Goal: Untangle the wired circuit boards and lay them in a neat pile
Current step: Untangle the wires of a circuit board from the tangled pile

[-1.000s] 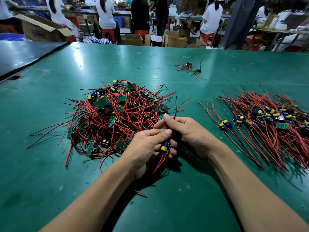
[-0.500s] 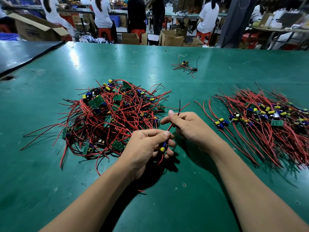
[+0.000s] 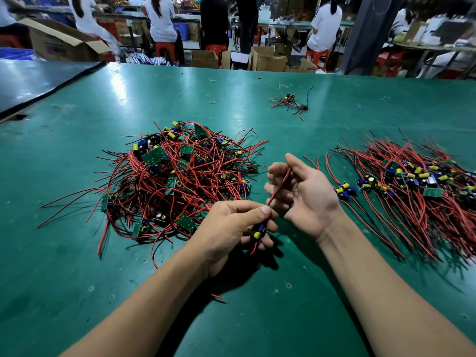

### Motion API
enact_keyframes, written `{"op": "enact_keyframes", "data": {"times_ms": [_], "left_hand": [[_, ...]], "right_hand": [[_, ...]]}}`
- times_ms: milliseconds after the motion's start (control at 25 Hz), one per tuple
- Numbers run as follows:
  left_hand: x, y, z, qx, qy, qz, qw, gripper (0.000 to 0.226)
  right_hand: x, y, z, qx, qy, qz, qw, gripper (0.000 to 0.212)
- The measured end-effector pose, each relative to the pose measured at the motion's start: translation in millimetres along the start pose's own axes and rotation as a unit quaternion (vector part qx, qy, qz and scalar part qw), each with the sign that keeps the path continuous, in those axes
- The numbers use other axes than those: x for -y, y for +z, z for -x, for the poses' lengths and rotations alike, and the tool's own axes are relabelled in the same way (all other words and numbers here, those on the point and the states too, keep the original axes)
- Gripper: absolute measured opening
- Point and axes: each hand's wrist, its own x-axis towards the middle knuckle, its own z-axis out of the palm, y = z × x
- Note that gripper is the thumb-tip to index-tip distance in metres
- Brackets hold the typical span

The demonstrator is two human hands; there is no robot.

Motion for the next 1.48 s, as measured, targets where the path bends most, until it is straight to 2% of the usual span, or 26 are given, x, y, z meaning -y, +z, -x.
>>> {"op": "enact_keyframes", "data": {"times_ms": [80, 200, 360, 560, 720, 920, 1080, 1240, 1360, 1480], "left_hand": [[0.3, 0.7, 0.2, -0.011, 0.002, 0.008, 1.000, 0.015], [-0.6, 1.8, 0.7, -0.031, 0.009, 0.030, 0.999, 0.009], [-1.5, 2.4, -1.1, -0.045, 0.017, 0.036, 0.998, 0.010], [-2.7, -2.7, -2.3, -0.054, 0.013, 0.041, 0.998, 0.009], [-2.1, -4.4, -4.1, -0.056, 0.012, 0.059, 0.997, 0.009], [-0.9, -4.2, -3.8, -0.048, 0.010, 0.048, 0.998, 0.006], [0.2, -2.8, -3.4, -0.039, 0.018, 0.026, 0.999, 0.006], [1.5, -0.4, -2.1, -0.028, 0.027, -0.003, 0.999, 0.007], [2.0, -0.2, -1.8, -0.031, 0.030, -0.002, 0.999, 0.008], [3.0, -0.1, -1.3, -0.032, 0.032, 0.002, 0.999, 0.008]], "right_hand": [[-1.8, -0.9, -2.3, 0.005, -0.009, 0.048, 0.999, 0.059], [-13.2, 0.8, -1.3, -0.018, -0.022, 0.204, 0.979, 0.053], [-23.7, -0.4, 5.6, 0.065, 0.007, 0.239, 0.969, 0.041], [-3.7, -15.9, 6.2, 0.045, -0.043, 0.302, 0.951, 0.039], [-4.1, -18.5, 5.2, 0.081, -0.047, 0.244, 0.965, 0.030], [-16.0, -13.3, 4.0, 0.081, -0.025, 0.245, 0.966, 0.024], [-16.1, -9.6, -0.8, -0.005, -0.056, 0.312, 0.948, 0.027], [-15.5, -10.6, -6.0, -0.094, -0.075, 0.316, 0.941, 0.033], [-16.4, -3.5, -6.5, -0.100, -0.060, 0.249, 0.961, 0.040], [-12.7, 0.5, -4.7, -0.042, -0.016, 0.122, 0.991, 0.047]]}}
